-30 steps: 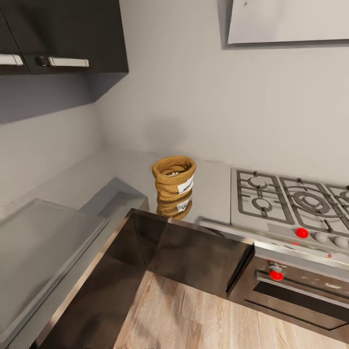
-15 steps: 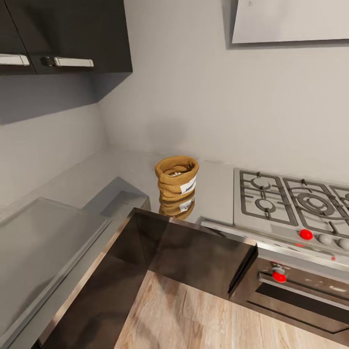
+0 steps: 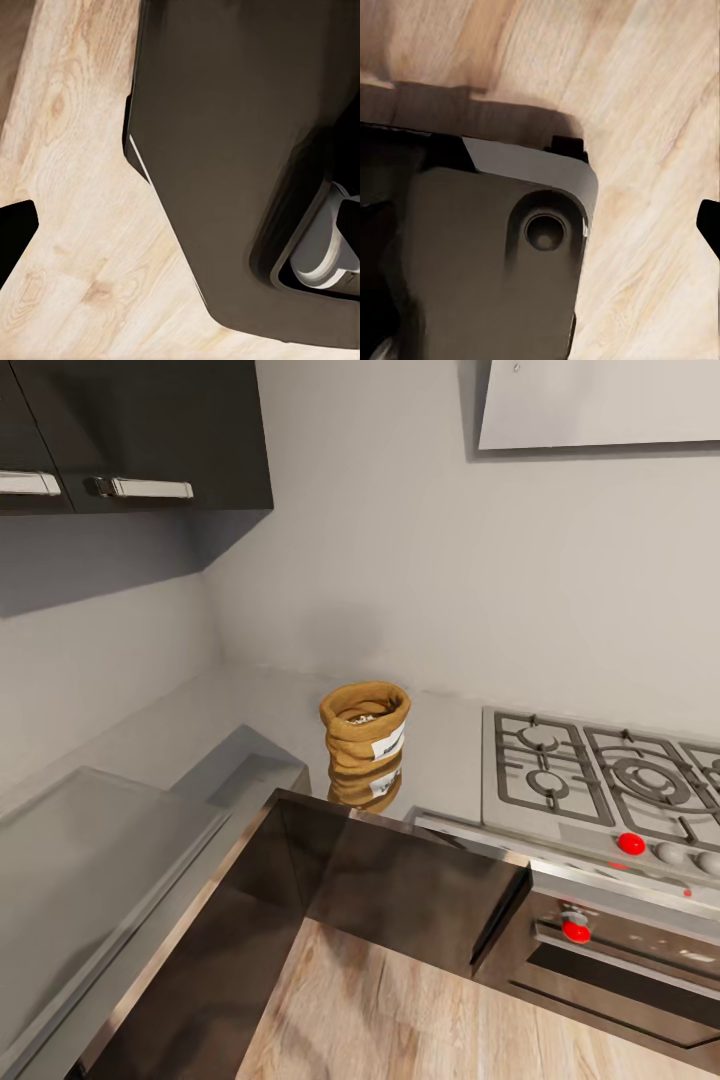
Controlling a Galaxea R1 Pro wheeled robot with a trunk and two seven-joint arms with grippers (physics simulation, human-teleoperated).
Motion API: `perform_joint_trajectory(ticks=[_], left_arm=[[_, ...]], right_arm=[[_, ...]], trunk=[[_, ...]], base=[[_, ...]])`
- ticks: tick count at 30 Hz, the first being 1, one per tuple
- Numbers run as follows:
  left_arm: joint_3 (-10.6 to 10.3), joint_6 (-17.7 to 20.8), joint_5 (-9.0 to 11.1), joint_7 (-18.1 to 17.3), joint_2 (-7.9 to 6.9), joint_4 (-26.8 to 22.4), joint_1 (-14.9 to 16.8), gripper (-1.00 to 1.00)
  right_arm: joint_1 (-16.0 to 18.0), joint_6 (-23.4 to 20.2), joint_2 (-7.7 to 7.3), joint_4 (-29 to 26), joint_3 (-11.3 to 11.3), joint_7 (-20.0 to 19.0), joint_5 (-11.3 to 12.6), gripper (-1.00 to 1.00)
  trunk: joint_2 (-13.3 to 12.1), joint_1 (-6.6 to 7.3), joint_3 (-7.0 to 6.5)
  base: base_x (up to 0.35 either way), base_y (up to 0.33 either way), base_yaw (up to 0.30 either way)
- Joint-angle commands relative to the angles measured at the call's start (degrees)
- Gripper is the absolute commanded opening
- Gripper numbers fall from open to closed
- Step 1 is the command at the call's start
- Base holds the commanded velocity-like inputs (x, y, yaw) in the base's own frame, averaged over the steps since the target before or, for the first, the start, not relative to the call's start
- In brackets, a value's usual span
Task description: In the kitchen, take the popcorn bag from the countertop, put it into the microwave, and heat it until the popcorn is cooked so the cooked popcorn ends up inside the bag.
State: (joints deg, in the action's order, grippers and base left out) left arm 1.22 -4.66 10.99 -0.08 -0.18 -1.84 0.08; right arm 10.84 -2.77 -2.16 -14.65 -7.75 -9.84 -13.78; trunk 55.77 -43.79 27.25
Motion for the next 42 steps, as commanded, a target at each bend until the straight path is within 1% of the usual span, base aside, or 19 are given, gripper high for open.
perform_joint_trajectory(ticks=[1,2,4,7,9,13,14,15,17,18,21,23,24,25,26,28,37,40,42], left_arm=[[0.1,-0.12,0.26,-0.01,0.01,-0.01,0.0,1.0],[0.1,-0.1,0.26,-0.01,0.01,-0.01,0.0,1.0],[0.1,-0.13,0.29,-0.01,0.01,-0.01,0.0,1.0],[0.1,-0.12,0.34,-0.01,0.01,-0.03,0.0,1.0],[0.07,-0.12,0.35,-0.01,0.01,-0.04,0.0,1.0],[0.04,-0.16,0.35,-0.01,0.0,-0.09,0.0,1.0],[0.02,-0.17,0.35,-0.01,-0.01,-0.09,0.0,1.0],[0.02,-0.17,0.35,-0.01,-0.01,-0.09,0.0,1.0],[-0.03,-0.14,0.33,-0.01,-0.06,-0.09,0.0,1.0],[-0.05,-0.11,0.32,-0.01,-0.07,-0.09,0.0,1.0],[-0.07,-0.15,0.33,-0.01,-0.08,-0.09,0.0,1.0],[-0.08,-0.15,0.34,-0.01,-0.08,-0.09,0.0,1.0],[-0.08,-0.15,0.35,-0.01,-0.08,-0.09,0.0,1.0],[-0.08,-0.16,0.35,-0.01,-0.08,-0.09,0.0,1.0],[-0.08,-0.16,0.35,-0.01,-0.08,-0.09,0.0,1.0],[-0.08,-0.16,0.35,-0.01,-0.08,-0.09,0.0,1.0],[-0.08,-0.16,0.35,-0.01,-0.08,-0.09,0.0,1.0],[-0.08,-0.15,0.35,-0.01,-0.08,-0.09,0.0,1.0],[-0.08,-0.15,0.35,-0.01,-0.08,-0.09,0.0,1.0]], right_arm=[[-0.03,-3.28,0.68,-3.45,-0.19,-0.41,-0.57,1.0],[-0.03,-7.92,1.55,-8.4,0.73,-0.47,-0.56,1.0],[-0.03,-13.55,2.46,-15.71,3.06,-0.57,-0.49,1.0],[-0.03,-21.69,3.05,-27.71,8.18,-1.32,-0.14,1.0],[-0.03,-30.0,3.24,-38.09,11.56,-2.61,0.2,1.0],[-0.03,-40.45,4.02,-53.61,12.79,-6.13,0.32,1.0],[-0.03,-46.22,5.5,-61.03,13.05,-7.6,0.31,1.0],[-0.03,-49.98,6.75,-65.5,13.39,-8.27,0.25,1.0],[-0.16,-54.44,8.53,-69.84,13.76,-8.74,0.21,1.0],[0.29,-57.04,9.14,-70.96,14.05,-8.85,0.17,1.0],[3.37,-57.23,9.82,-71.93,14.81,-8.94,0.23,1.0],[7.24,-57.23,10.99,-72.16,15.03,-9.0,0.3,1.0],[9.95,-57.23,11.91,-72.22,15.08,-8.99,0.32,1.0],[11.91,-57.23,12.16,-72.24,15.1,-8.98,0.33,1.0],[13.99,-57.23,12.16,-72.22,15.11,-8.98,0.33,1.0],[20.49,-57.23,12.16,-72.2,15.02,-8.97,0.34,1.0],[42.62,-57.23,12.16,-71.11,14.63,-8.4,0.32,1.0],[50.84,-57.23,12.16,-65.87,14.16,-8.14,0.31,1.0],[58.45,-57.23,12.16,-56.75,10.79,-8.1,0.26,1.0]], trunk=[[0.03,0.0,0.06],[0.03,0.0,0.06],[0.03,0.0,0.06],[0.03,0.0,0.06],[0.03,0.0,0.06],[0.03,0.0,0.06],[0.03,0.0,0.06],[0.03,0.0,0.06],[0.03,0.0,0.06],[0.03,0.0,0.06],[0.03,0.0,0.06],[0.03,0.0,0.06],[0.03,0.0,0.06],[0.03,0.0,0.06],[0.03,0.0,0.06],[0.03,0.0,0.06],[0.03,0.0,0.06],[0.03,0.0,0.06],[0.03,0.0,0.06]], base=[[0.0,0.0,0.0],[0.0,0.0,0.0],[0.0,0.0,0.0],[0.0,0.0,0.0],[0.0,0.0,0.0],[0.0,0.0,0.0],[0.0,0.0,0.0],[0.0,0.0,0.0],[0.0,0.0,0.0],[0.0,0.0,0.0],[0.0,0.0,0.0],[0.0,0.0,0.0],[0.0,0.0,0.0],[0.0,0.0,0.0],[0.0,0.0,0.0],[0.0,0.0,0.0],[0.0,0.0,0.0],[0.0,0.0,0.0],[0.0,0.0,0.0]])
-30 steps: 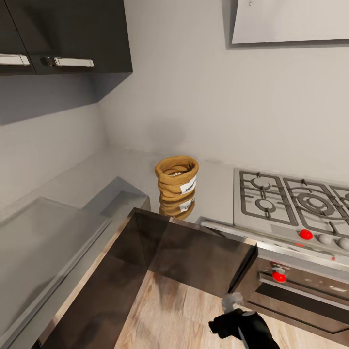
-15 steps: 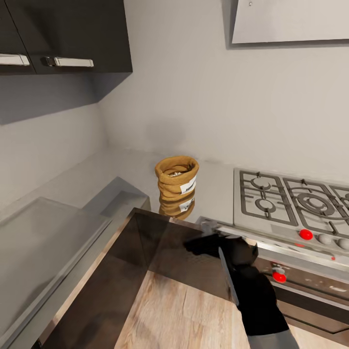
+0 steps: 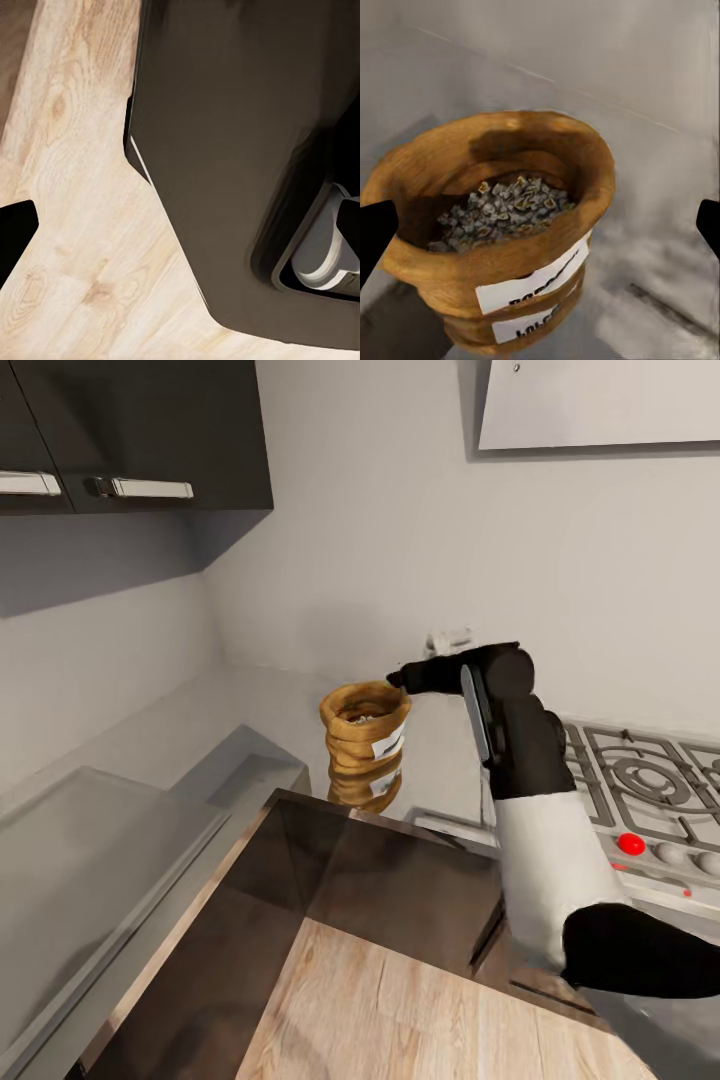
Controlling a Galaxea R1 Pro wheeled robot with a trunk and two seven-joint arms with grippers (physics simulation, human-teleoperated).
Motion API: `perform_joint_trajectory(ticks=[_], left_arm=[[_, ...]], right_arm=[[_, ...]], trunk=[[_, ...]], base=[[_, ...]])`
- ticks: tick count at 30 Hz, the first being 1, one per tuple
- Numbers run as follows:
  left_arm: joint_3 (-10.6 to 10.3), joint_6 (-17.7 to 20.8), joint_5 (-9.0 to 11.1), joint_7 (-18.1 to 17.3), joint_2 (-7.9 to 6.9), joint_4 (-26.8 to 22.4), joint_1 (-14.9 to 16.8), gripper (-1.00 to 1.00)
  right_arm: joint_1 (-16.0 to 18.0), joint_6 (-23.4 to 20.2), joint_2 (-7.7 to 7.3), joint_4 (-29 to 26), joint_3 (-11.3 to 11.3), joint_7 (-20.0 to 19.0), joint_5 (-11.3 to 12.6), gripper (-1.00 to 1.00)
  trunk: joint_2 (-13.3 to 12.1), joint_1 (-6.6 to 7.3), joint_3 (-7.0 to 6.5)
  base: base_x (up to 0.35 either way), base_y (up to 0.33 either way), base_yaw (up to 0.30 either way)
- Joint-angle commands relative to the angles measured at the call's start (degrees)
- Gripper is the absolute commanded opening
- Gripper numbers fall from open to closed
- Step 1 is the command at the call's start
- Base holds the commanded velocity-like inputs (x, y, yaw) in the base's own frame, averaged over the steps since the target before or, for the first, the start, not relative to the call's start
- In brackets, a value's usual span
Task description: In the kitchen, take the popcorn bag from the countertop, put it into the microwave, and heat it until the popcorn is cooked so the cooked popcorn ends up inside the bag.
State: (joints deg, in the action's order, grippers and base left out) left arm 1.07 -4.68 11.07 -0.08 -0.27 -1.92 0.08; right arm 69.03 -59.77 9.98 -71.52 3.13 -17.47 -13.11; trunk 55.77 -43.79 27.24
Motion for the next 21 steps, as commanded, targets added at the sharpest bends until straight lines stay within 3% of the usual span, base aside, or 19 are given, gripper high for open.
perform_joint_trajectory(ticks=[1,2,4,7,9,11,14,17,19,21], left_arm=[[0.07,-0.14,0.27,-0.01,0.0,-0.01,0.01,1.0],[0.07,-0.13,0.27,-0.01,0.0,-0.01,0.01,1.0],[0.07,-0.13,0.26,-0.01,0.0,-0.01,0.01,1.0],[0.07,-0.14,0.27,-0.01,0.0,-0.01,0.01,1.0],[0.07,-0.14,0.27,-0.01,0.0,-0.01,0.01,1.0],[0.07,-0.13,0.27,-0.01,0.0,-0.01,0.01,1.0],[0.07,-0.15,0.27,-0.01,0.0,-0.01,0.01,1.0],[0.07,-0.15,0.27,-0.01,0.0,-0.01,0.01,1.0],[0.11,-0.15,0.27,-0.01,0.0,-0.01,0.01,1.0],[0.14,-0.15,0.27,-0.01,0.0,-0.01,0.01,1.0]], right_arm=[[2.89,-0.23,0.02,3.72,-1.74,-0.47,-0.47,1.0],[6.73,-0.23,0.02,9.11,-3.97,-0.47,-0.55,1.0],[12.65,-0.23,0.02,17.37,-6.32,-0.38,-0.66,1.0],[18.2,-0.23,0.02,25.03,-7.29,0.86,-0.76,1.0],[20.17,-0.23,0.02,28.42,-7.55,2.6,-0.77,1.0],[20.74,-0.23,0.02,29.72,-8.04,4.31,-0.78,1.0],[21.06,-0.23,0.02,30.87,-12.35,7.44,-0.78,1.0],[21.11,-0.23,0.02,31.54,-14.99,9.7,-0.72,1.0],[21.11,-0.23,0.02,31.8,-15.11,10.64,-0.94,1.0],[21.07,-0.23,0.02,32.23,-15.19,14.24,-0.87,1.0]], trunk=[[0.04,0.0,0.06],[0.04,0.0,0.06],[0.04,0.0,0.06],[0.04,0.0,0.06],[0.04,0.0,0.06],[0.04,0.0,0.06],[0.04,0.0,0.06],[0.04,0.0,0.06],[0.04,0.0,0.06],[0.04,0.0,0.06]], base=[[0.0,0.0,0.0],[0.0,0.0,0.0],[0.0,0.0,0.0],[0.0,0.0,0.0],[0.0,0.0,0.0],[0.0,0.0,0.0],[0.0,0.0,0.0],[0.0,0.0,0.0],[0.0,0.0,0.0],[0.0,0.0,0.0]])
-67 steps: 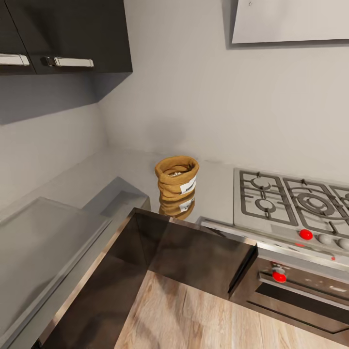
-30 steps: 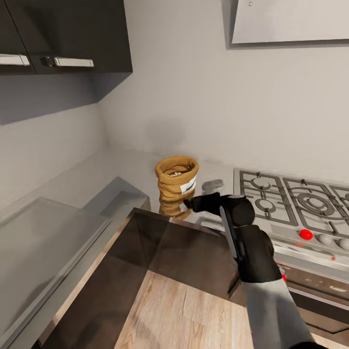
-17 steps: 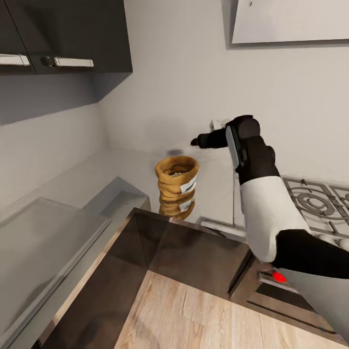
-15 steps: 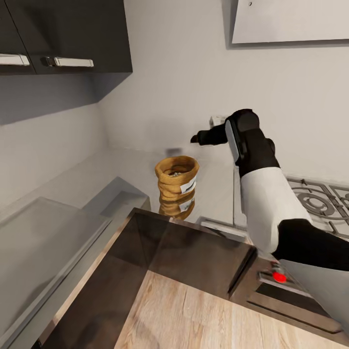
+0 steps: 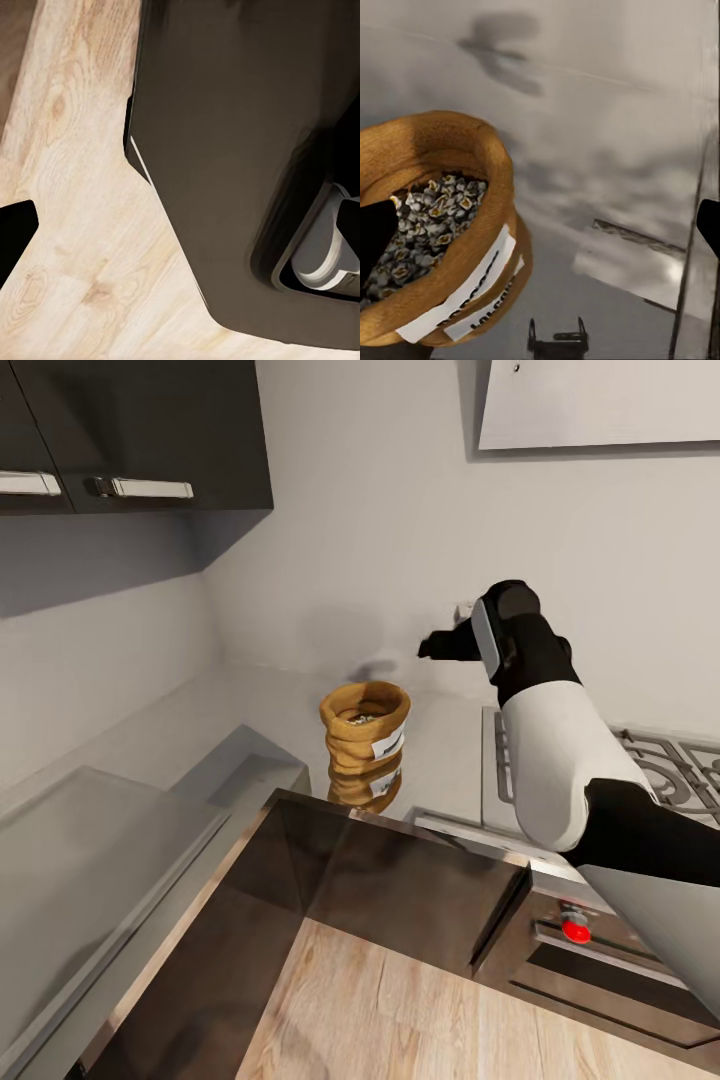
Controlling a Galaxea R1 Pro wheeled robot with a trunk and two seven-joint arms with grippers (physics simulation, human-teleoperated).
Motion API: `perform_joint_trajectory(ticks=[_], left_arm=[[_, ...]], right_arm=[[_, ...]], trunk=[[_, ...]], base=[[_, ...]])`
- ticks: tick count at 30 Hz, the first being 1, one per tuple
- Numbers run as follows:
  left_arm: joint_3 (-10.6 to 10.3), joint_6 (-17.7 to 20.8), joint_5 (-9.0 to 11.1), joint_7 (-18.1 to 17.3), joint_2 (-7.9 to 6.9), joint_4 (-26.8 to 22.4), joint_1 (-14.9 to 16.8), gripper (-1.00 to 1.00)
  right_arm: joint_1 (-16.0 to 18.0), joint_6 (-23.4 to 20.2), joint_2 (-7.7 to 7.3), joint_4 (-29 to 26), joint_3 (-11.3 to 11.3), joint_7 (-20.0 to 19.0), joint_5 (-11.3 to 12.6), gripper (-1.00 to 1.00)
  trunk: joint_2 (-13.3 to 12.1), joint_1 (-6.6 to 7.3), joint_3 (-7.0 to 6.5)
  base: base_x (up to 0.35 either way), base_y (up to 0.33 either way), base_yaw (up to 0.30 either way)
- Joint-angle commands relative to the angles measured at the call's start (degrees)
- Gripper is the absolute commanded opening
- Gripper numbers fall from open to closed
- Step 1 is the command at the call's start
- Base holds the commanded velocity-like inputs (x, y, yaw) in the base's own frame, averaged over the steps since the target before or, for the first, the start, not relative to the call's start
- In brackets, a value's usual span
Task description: In the kitchen, take the popcorn bag from the countertop, put it into the microwave, and heat it until the popcorn is cooked so the cooked popcorn ends up inside the bag.
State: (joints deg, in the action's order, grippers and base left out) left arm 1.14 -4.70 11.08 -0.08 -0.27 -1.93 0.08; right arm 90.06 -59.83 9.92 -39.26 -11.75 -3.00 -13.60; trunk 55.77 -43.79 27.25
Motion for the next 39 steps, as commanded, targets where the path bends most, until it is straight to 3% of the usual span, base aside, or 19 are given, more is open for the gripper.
perform_joint_trajectory(ticks=[1,7,12,23,39], left_arm=[[0.08,-0.13,0.26,-0.01,0.0,-0.01,0.01,1.0],[0.09,-0.13,0.26,-0.01,0.0,-0.01,0.01,1.0],[0.07,-0.23,0.31,-0.1,0.01,-0.2,0.01,1.0],[0.2,-0.28,0.26,-0.1,-0.09,-0.18,0.01,1.0],[0.27,-0.31,0.26,-0.1,-0.09,-0.18,0.01,1.0]], right_arm=[[0.04,-0.17,0.08,0.22,-0.36,1.08,-0.26,1.0],[0.03,-0.17,0.08,1.0,-0.68,3.68,0.09,1.0],[-0.23,-0.17,0.08,2.62,-2.3,5.3,0.04,1.0],[-0.21,-0.17,0.08,0.65,-0.21,2.72,0.07,1.0],[-0.23,-0.17,0.08,0.59,-0.29,3.58,-0.18,1.0]], trunk=[[0.04,0.0,0.05],[0.04,0.0,0.05],[0.04,0.0,0.05],[0.04,0.0,0.05],[0.04,0.0,0.05]], base=[[0.0,0.0,0.0],[0.0,0.0,0.0],[0.0,0.0,0.0],[0.0,0.0,0.002],[0.0,0.0,0.248]])
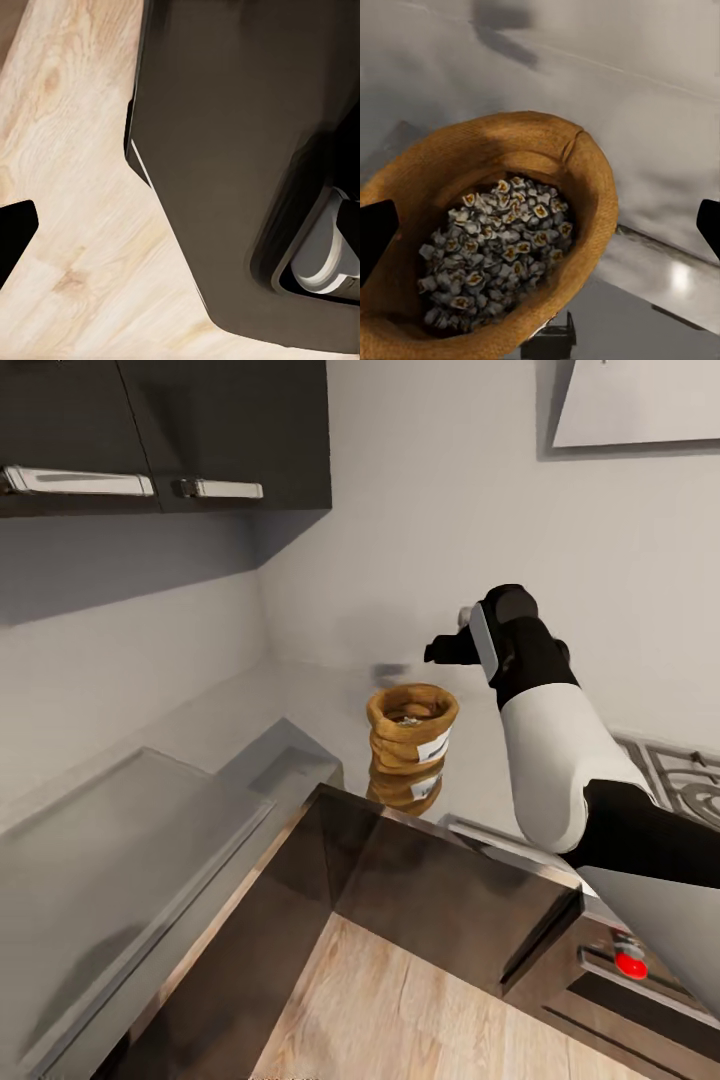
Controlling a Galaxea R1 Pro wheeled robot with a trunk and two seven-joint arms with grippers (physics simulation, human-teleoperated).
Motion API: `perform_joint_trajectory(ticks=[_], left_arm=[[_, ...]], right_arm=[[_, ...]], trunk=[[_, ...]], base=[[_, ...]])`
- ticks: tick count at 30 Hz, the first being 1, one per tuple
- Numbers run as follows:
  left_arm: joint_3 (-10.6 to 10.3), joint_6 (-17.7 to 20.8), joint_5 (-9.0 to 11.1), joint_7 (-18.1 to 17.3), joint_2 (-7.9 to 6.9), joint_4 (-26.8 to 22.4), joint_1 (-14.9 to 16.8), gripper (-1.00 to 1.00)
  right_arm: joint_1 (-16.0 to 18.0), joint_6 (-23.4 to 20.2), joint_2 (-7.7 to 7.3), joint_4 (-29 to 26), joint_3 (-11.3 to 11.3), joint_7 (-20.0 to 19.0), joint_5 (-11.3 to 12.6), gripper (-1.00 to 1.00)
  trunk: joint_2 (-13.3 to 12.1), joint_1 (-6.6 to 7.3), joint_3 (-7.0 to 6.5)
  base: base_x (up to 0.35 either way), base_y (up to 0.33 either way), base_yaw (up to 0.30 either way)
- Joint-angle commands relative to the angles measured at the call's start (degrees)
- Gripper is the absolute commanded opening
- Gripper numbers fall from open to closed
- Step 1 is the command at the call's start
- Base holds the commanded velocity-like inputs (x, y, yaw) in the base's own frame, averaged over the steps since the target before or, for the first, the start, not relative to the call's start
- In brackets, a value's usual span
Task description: In the kitchen, take the popcorn bag from the countertop, put it into the microwave, and heat it until the popcorn is cooked so the cooked popcorn ends up inside the bag.
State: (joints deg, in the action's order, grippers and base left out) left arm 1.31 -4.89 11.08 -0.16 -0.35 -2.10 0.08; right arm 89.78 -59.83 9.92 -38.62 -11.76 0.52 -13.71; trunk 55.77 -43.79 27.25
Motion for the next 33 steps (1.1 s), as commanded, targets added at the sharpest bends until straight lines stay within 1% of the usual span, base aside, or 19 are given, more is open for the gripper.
perform_joint_trajectory(ticks=[1,6,23,28,33], left_arm=[[0.1,-0.12,0.24,-0.02,0.0,-0.01,0.01,1.0],[0.1,-0.12,0.1,-0.02,0.0,-0.01,0.01,1.0],[0.1,-0.12,0.08,-0.02,0.01,-0.01,0.01,1.0],[0.1,-0.12,0.08,-0.02,0.0,-0.01,0.01,1.0],[0.1,-0.12,0.08,-0.02,0.08,-0.01,0.01,1.0]], right_arm=[[0.04,-0.17,0.07,-0.05,-0.29,0.22,-0.07,1.0],[0.06,-0.17,0.07,-0.05,-0.29,0.83,-0.09,1.0],[0.05,-0.17,0.07,-0.05,-0.28,0.89,0.15,1.0],[0.05,-0.17,0.07,-0.05,-0.33,0.89,0.17,1.0],[0.06,-0.17,0.07,0.1,-0.31,1.47,0.1,1.0]], trunk=[[0.04,0.0,0.05],[0.04,0.0,0.05],[0.04,0.0,0.05],[0.04,0.0,-0.03],[0.04,0.0,-0.04]], base=[[0.0,0.0,0.27],[0.0,0.0,0.172],[0.0,0.0,0.004],[0.0,0.0,0.103],[0.0,0.0,0.017]])
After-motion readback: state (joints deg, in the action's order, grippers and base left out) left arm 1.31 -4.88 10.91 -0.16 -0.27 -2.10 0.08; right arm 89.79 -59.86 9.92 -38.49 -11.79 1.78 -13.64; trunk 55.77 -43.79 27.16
